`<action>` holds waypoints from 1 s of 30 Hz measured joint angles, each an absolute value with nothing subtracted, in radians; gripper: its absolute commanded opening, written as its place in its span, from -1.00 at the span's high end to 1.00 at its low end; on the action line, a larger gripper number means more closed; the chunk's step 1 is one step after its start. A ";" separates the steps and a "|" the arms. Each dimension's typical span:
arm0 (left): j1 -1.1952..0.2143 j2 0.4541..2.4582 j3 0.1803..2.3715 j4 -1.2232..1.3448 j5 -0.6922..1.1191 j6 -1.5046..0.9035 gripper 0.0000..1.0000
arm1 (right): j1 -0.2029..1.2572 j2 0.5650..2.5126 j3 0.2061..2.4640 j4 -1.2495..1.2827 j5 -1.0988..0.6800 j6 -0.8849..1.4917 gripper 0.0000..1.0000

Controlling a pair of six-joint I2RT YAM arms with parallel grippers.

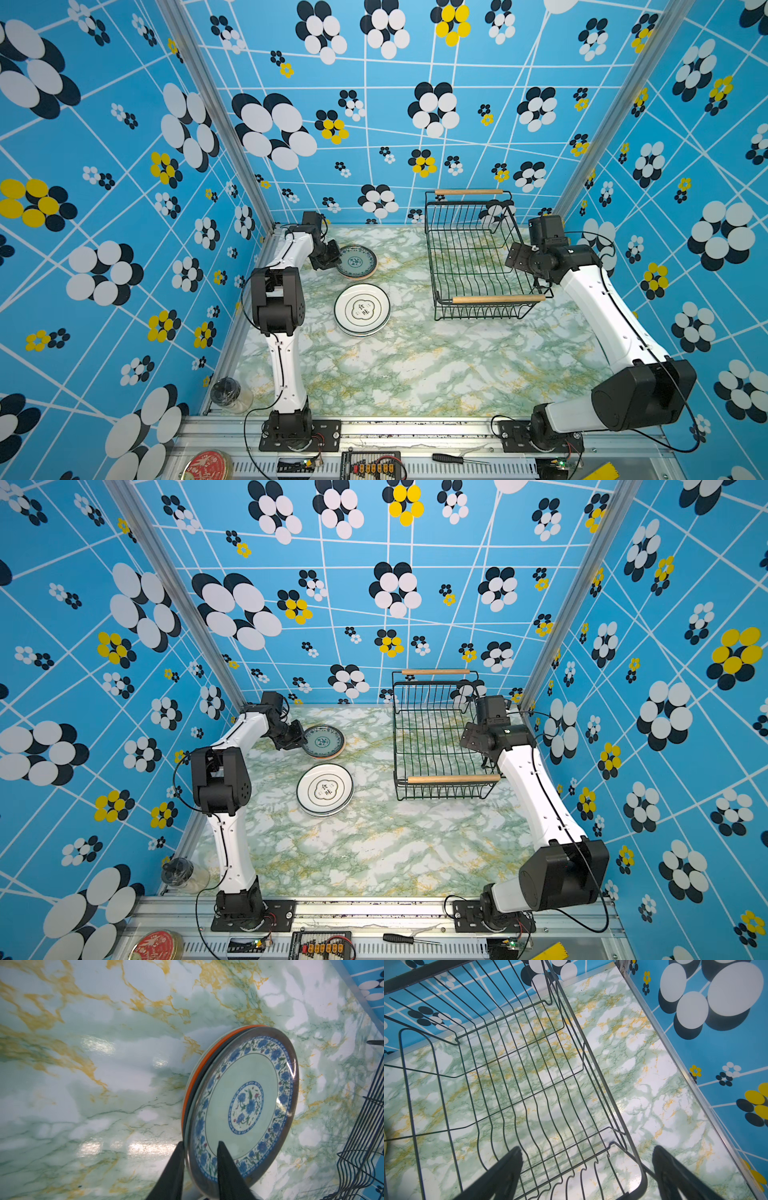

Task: Unload the plates from the dish rack
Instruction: Place the plate among the plates, then rotate the dish rack at the top-center of the table.

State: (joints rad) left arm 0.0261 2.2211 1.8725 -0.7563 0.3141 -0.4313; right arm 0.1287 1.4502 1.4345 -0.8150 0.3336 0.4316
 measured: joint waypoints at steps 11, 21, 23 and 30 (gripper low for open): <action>0.024 2.237 1.883 -0.755 0.317 -0.420 -0.56 | 0.053 1.481 1.433 -0.796 0.301 0.406 -0.99; 0.026 2.108 1.824 -0.756 0.276 -0.406 -0.99 | -0.009 1.606 1.467 -0.772 0.202 0.413 -0.99; 0.026 2.070 1.819 -0.757 0.273 -0.406 -0.98 | -0.019 1.625 1.478 -0.769 0.171 0.418 -0.99; 0.027 1.906 1.725 -0.746 0.246 -0.411 -0.98 | -0.040 1.692 1.528 -0.774 0.059 0.426 -0.98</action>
